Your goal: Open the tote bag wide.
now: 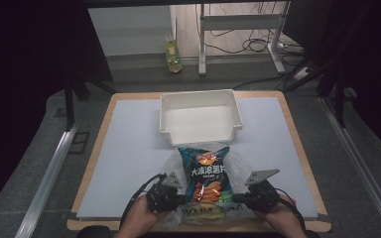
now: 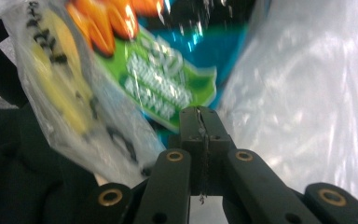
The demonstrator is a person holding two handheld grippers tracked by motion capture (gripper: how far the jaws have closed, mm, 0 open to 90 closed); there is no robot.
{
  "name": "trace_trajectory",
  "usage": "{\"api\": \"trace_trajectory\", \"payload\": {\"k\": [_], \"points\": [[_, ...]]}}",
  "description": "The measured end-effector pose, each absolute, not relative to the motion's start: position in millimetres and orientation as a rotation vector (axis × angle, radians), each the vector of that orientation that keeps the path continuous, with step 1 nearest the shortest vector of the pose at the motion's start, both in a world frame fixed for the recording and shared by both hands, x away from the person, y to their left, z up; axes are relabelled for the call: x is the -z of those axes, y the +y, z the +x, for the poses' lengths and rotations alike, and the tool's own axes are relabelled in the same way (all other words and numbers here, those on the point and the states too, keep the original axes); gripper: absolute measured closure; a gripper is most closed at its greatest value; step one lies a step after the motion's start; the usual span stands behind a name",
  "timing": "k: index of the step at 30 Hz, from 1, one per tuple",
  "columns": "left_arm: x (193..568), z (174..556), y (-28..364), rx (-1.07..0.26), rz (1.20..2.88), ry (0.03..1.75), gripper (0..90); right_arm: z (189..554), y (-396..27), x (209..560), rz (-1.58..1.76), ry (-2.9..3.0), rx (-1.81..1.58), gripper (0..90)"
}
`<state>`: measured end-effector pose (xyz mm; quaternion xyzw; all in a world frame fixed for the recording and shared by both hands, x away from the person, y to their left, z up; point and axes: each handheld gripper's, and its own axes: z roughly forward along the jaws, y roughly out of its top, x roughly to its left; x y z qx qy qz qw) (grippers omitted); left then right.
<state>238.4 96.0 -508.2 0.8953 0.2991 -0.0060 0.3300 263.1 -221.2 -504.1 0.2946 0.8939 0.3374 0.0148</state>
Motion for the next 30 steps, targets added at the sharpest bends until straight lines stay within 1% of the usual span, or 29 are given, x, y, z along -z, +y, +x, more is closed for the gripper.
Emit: {"api": "trace_trajectory", "payload": {"k": [3,7,10,16,18,20,21,23,24,25,26,27,28,29,30], "points": [[510.3,228.8,99.1,0.016,2.359,0.764,88.6,259.2,-224.9,507.8,0.932,2.788,-1.024,88.9],[517.4,200.6,100.0,-0.036,2.419,0.697,88.7,249.1,-228.6,512.2,0.937,2.777,-0.954,88.9],[522.9,194.6,99.8,-0.047,2.447,0.687,88.6,246.0,-228.8,513.1,0.935,2.774,-0.933,88.9],[536.2,197.6,106.6,-0.030,2.466,0.737,89.2,237.8,-234.2,514.2,0.951,2.778,-0.948,88.9],[531.7,198.3,108.7,-0.043,2.462,0.738,89.1,234.1,-234.7,514.4,0.950,2.780,-0.952,88.9],[527.5,199.8,112.0,-0.025,2.435,0.745,89.1,232.8,-234.4,514.4,0.947,2.782,-0.958,88.9],[516.0,204.4,120.9,-0.023,2.372,0.773,89.0,232.7,-234.0,514.6,0.952,2.790,-0.973,88.9],[509.4,205.9,124.3,-0.039,2.345,0.780,88.9,232.4,-233.0,515.0,0.956,2.800,-0.993,88.9],[496.8,206.7,128.6,-0.028,2.278,0.775,88.5,230.8,-229.6,515.5,0.953,2.809,-0.999,88.9],[496.8,206.7,128.6,-0.028,2.278,0.775,88.4,230.0,-228.4,515.0,0.948,2.809,-1.005,88.9],[490.4,203.5,126.8,0.024,2.235,0.738,88.1,229.0,-228.0,513.8,0.946,2.801,-1.018,88.9],[490.4,203.5,126.8,0.024,2.235,0.738,88.0,228.1,-228.3,512.0,0.949,2.793,-1.035,88.8],[494.8,198.4,120.2,0.116,2.225,0.694,87.7,227.1,-229.2,510.0,0.948,2.792,-1.053,88.9],[494.8,198.4,120.2,0.116,2.225,0.694,87.5,227.1,-229.2,510.0,0.948,2.792,-1.053,88.9],[506.7,191.9,110.4,0.166,2.259,0.676,87.4,224.6,-230.8,507.4,0.944,2.791,-1.090,88.8]]}}
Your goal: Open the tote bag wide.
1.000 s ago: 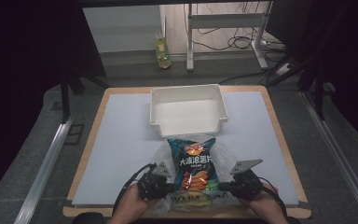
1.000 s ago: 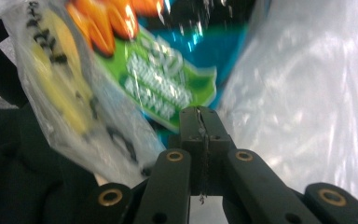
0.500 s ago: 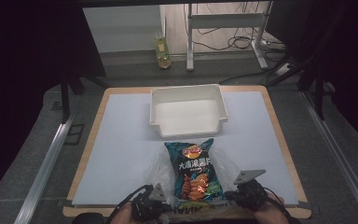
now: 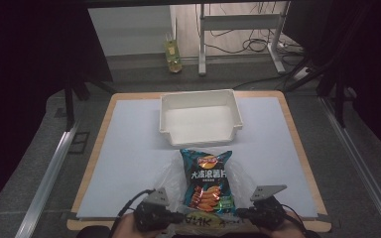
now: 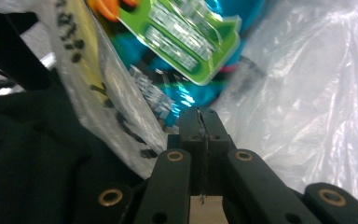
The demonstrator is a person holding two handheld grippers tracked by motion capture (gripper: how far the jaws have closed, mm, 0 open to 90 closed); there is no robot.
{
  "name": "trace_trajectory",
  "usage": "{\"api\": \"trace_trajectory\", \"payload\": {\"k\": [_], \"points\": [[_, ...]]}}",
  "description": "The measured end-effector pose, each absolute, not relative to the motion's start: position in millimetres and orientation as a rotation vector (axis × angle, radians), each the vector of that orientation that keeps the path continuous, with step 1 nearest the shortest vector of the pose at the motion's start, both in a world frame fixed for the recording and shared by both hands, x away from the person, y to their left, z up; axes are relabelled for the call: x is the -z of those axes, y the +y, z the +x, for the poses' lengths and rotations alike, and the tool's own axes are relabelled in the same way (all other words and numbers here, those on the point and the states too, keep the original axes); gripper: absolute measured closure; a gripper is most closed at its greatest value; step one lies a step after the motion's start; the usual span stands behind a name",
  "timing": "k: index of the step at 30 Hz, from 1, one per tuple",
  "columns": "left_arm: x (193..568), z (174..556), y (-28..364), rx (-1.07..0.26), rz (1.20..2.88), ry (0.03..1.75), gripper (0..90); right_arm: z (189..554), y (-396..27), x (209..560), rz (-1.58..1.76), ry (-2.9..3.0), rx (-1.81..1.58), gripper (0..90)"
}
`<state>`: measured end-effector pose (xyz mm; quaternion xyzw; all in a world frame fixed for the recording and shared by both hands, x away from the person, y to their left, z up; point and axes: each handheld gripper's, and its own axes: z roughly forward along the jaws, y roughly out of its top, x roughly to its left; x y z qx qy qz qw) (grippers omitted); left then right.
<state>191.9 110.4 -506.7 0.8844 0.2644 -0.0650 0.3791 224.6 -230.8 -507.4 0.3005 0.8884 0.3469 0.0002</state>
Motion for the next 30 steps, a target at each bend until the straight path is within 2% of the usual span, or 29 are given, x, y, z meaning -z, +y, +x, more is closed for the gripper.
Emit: {"api": "trace_trajectory", "payload": {"k": [3,4,13,15,16,19,20,23,26,30], "points": [[518.8,188.1,101.4,0.169,2.299,0.673,87.0,220.4,-228.0,507.5,0.918,2.817,-1.119,88.8],[526.3,188.4,94.6,0.108,2.346,0.680,86.9,219.6,-225.6,508.6,0.907,2.826,-1.114,88.8],[530.1,220.7,92.7,0.002,2.318,0.769,89.0,238.1,-209.9,517.0,0.862,2.778,-1.048,88.8],[528.8,223.1,93.0,0.030,2.316,0.761,88.8,242.2,-208.9,517.5,0.866,2.774,-1.039,88.8],[520.0,223.8,97.0,0.103,2.278,0.718,88.7,248.2,-208.0,518.4,0.876,2.766,-1.025,88.8],[503.2,222.6,102.8,0.114,2.245,0.692,88.5,249.3,-207.4,516.8,0.876,2.765,-1.035,88.8],[493.5,222.7,105.5,0.102,2.228,0.687,88.5,249.3,-207.4,516.8,0.876,2.765,-1.035,88.8],[463.8,233.9,104.4,-0.055,2.213,0.709,86.6,246.8,-203.1,509.8,0.864,2.770,-1.089,88.8],[461.7,244.3,98.3,-0.078,2.212,0.706,86.5,246.0,-199.0,507.4,0.857,2.779,-1.114,88.8],[482.6,250.1,71.5,-0.004,2.242,0.664,86.8,241.1,-189.7,506.3,0.807,2.815,-1.155,88.8]]}}
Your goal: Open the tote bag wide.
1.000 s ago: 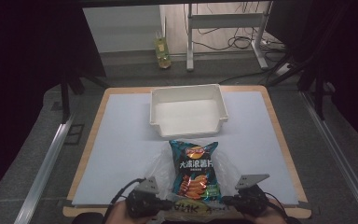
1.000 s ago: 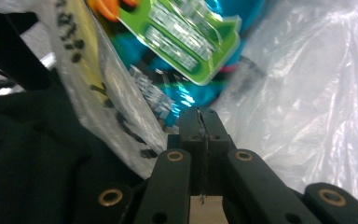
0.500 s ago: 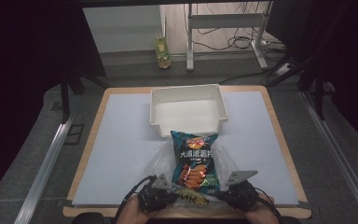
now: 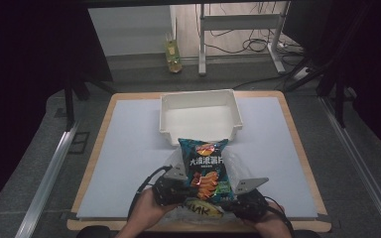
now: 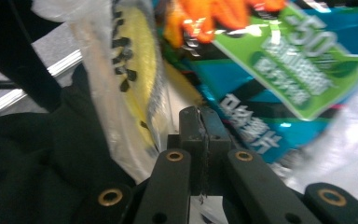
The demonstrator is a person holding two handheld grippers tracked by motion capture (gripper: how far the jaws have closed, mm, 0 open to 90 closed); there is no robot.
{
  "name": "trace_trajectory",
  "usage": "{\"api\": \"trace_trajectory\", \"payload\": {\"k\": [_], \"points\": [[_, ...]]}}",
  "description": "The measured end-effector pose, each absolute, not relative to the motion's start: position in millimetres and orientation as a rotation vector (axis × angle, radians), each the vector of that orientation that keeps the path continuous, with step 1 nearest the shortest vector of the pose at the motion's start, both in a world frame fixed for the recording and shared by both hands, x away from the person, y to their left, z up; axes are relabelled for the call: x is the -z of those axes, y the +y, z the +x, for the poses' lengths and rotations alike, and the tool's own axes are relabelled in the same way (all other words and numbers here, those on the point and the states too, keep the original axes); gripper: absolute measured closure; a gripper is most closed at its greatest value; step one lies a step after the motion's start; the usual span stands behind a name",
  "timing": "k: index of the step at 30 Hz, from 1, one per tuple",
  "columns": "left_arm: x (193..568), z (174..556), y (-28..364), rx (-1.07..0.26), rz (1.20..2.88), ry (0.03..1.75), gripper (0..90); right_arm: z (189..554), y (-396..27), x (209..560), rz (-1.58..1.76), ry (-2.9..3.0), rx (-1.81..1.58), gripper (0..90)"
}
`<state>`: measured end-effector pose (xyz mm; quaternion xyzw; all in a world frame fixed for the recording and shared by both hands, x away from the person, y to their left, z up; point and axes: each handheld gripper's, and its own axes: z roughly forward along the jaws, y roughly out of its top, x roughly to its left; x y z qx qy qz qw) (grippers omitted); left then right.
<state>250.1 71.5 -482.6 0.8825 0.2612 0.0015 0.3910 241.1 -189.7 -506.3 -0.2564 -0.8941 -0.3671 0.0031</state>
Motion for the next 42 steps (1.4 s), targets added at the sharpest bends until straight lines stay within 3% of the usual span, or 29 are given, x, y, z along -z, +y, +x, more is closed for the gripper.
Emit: {"api": "trace_trajectory", "payload": {"k": [10,19,23,36,42], "points": [[519.7,226.3,77.0,0.055,2.423,0.749,89.0,234.8,-189.3,517.3,-0.755,-2.828,1.069,88.8],[523.1,221.7,119.3,-0.029,2.361,0.930,88.8,241.1,-215.6,518.5,-0.947,-2.866,1.043,88.9],[527.2,226.9,132.4,0.008,2.309,0.973,89.1,243.4,-225.4,517.7,-1.011,-2.869,1.045,89.1],[532.9,223.3,155.1,0.015,2.232,1.015,89.2,248.5,-262.2,514.3,-1.199,-2.867,1.030,89.2],[532.1,219.5,151.3,-0.056,2.260,0.967,89.2,248.3,-264.1,514.5,-1.182,-2.880,1.044,89.1]]}}
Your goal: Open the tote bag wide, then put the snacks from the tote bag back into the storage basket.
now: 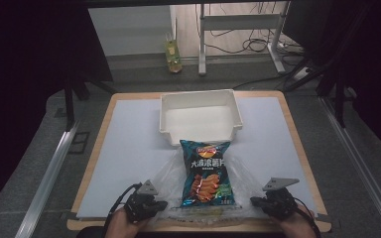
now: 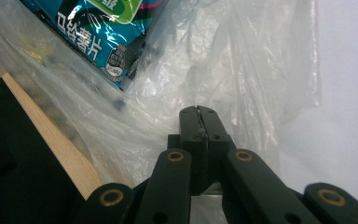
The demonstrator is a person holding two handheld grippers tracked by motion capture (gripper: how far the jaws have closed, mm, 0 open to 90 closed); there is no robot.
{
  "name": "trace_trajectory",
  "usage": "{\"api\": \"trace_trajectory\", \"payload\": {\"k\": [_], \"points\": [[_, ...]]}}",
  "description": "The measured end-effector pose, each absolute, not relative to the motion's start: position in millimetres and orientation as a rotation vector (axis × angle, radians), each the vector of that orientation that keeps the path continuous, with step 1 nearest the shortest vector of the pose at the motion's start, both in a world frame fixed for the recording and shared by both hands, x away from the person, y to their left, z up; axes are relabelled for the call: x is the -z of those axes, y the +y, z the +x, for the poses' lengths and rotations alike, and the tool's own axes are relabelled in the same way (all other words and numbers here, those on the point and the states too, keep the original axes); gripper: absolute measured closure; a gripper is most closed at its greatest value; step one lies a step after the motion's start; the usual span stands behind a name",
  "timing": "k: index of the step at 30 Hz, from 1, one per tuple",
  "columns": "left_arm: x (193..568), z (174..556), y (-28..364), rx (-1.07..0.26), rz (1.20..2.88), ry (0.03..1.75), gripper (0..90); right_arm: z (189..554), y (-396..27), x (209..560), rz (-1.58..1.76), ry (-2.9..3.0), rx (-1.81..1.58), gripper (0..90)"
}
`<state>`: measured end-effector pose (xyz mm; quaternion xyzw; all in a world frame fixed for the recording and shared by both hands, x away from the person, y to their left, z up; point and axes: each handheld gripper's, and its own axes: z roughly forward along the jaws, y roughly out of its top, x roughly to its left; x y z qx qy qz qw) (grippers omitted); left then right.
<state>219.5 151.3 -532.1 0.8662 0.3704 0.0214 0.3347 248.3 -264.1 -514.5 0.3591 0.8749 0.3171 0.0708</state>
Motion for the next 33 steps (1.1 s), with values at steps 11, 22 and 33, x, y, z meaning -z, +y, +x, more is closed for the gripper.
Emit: {"api": "trace_trajectory", "payload": {"k": [11,22,33], "points": [[521.5,212.7,153.6,-0.210,2.209,0.905,87.7,246.4,-263.6,504.5,1.043,2.616,-1.059,88.8],[514.4,207.8,154.5,-0.310,2.139,0.879,81.0,246.5,-261.5,491.3,1.004,2.569,-1.140,82.4],[510.5,205.6,158.5,-0.354,2.068,0.885,68.1,249.6,-256.0,479.8,0.961,2.542,-1.174,74.8]]}}
